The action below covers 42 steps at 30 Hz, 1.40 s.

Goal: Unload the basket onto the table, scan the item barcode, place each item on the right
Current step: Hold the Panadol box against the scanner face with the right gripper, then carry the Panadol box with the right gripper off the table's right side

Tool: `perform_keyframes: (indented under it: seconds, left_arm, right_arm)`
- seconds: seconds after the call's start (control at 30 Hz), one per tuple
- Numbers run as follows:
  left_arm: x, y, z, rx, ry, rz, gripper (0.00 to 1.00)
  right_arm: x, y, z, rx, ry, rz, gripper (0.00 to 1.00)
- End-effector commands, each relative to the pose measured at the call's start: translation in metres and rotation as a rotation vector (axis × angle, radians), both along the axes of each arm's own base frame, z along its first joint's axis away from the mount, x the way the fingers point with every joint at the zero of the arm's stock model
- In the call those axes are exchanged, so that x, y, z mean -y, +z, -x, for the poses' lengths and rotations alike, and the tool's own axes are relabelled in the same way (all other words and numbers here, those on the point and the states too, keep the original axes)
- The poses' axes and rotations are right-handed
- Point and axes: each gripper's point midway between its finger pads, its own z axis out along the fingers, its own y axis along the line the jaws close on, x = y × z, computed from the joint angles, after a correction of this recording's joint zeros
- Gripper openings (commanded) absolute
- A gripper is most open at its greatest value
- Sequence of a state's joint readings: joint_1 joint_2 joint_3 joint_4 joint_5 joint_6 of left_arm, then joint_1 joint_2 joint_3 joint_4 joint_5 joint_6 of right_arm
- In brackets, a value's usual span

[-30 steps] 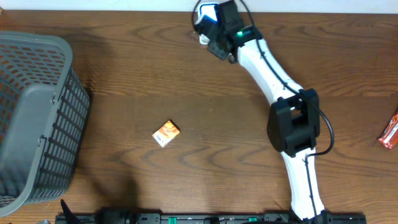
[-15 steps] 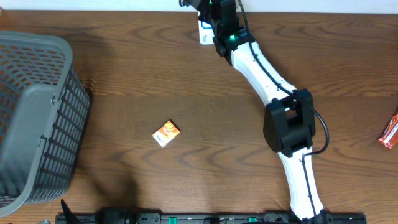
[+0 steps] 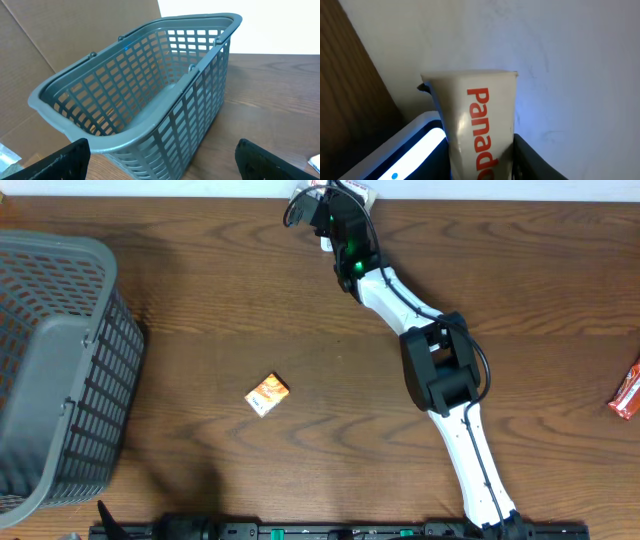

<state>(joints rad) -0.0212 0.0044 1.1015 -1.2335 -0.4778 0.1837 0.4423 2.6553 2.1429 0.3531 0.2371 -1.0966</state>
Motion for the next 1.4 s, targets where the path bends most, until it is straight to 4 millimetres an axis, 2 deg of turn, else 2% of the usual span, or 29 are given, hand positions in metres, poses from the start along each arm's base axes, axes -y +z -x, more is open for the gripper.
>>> perform_keyframes:
  seconds: [0.0,0.17,0.37,0.47,0.5,0.6,0.73,0.83,0.9,0.93,0.97,1.0,1.1,1.13,1.2,1.27,1.3,1.33,1.37]
  left_arm:
    - [-0.001,0.0,0.002,0.003,0.011,0.0,0.93]
    - [-0.001,0.0,0.002,0.003,0.011,0.0,0.93]
    - [-0.001,0.0,0.002,0.003,0.011,0.0,0.93]
    - [-0.001,0.0,0.002,0.003,0.011,0.0,0.93]
    - [-0.001,0.0,0.002,0.003,0.011,0.0,0.93]
    - [-0.001,0.0,0.002,0.003,0.011,0.0,0.93]
    - [-0.001,0.0,0.002,0.003,0.011,0.0,0.93]
    - [-0.001,0.0,0.002,0.003,0.011,0.0,0.93]
    - [-0.001,0.0,0.002,0.003,0.011,0.0,0.93]
    - [-0.001,0.0,0.002,0.003,0.011,0.0,0.93]
    - [-0.001,0.0,0.002,0.003,0.011,0.0,0.93]
    - [-0.001,0.0,0.002,0.003,0.011,0.0,0.93]
    - [-0.001,0.0,0.002,0.003,0.011,0.0,0.93]
    - [-0.001,0.0,0.002,0.003,0.011,0.0,0.93]
    - [-0.001,0.0,0.002,0.003,0.011,0.0,0.93]
    - [-0.001,0.0,0.002,0.003,0.011,0.0,0.93]
    - [-0.001,0.0,0.002,0.003,0.011,0.0,0.93]
    - [-0.001,0.0,0.002,0.003,0.011,0.0,0.93]
    - [-0.001,0.0,0.002,0.003,0.011,0.0,0.93]
  right_arm:
    - [-0.006,-0.022,0.0,0.022,0.022,0.117,0.32]
    - [-0.019,-0.035,0.006,0.017,0.039,0.159,0.31]
    - [-0.031,-0.028,0.014,0.012,0.03,0.169,0.3]
    - [-0.033,-0.018,0.019,-0.011,-0.001,0.149,0.28]
    - [-0.032,-0.009,0.021,-0.018,-0.023,0.11,0.28]
    - [-0.025,0.003,0.024,-0.039,-0.07,0.105,0.28]
    - [-0.003,0.014,0.034,-0.129,-0.165,0.155,0.27]
    - [0.013,0.034,0.042,-0.158,-0.244,0.099,0.26]
    - [0.034,0.048,0.046,-0.175,-0.317,0.087,0.27]
    - [0.052,0.056,0.049,-0.195,-0.37,0.075,0.28]
    - [0.063,0.058,0.051,-0.213,-0.402,0.063,0.28]
    - [0.084,0.056,0.057,-0.258,-0.462,0.053,0.28]
    - [0.13,0.038,0.067,-0.35,-0.589,0.087,0.28]
    - [0.16,0.026,0.073,-0.406,-0.659,0.119,0.3]
    - [0.204,0.008,0.086,-0.509,-0.752,0.128,0.31]
    - [0.247,-0.006,0.098,-0.578,-0.863,0.066,0.3]
    - [0.276,-0.015,0.107,-0.63,-0.931,0.007,0.28]
    - [0.288,-0.019,0.112,-0.656,-0.957,-0.015,0.28]
    - [0.312,-0.028,0.122,-0.709,-1.014,-0.069,0.26]
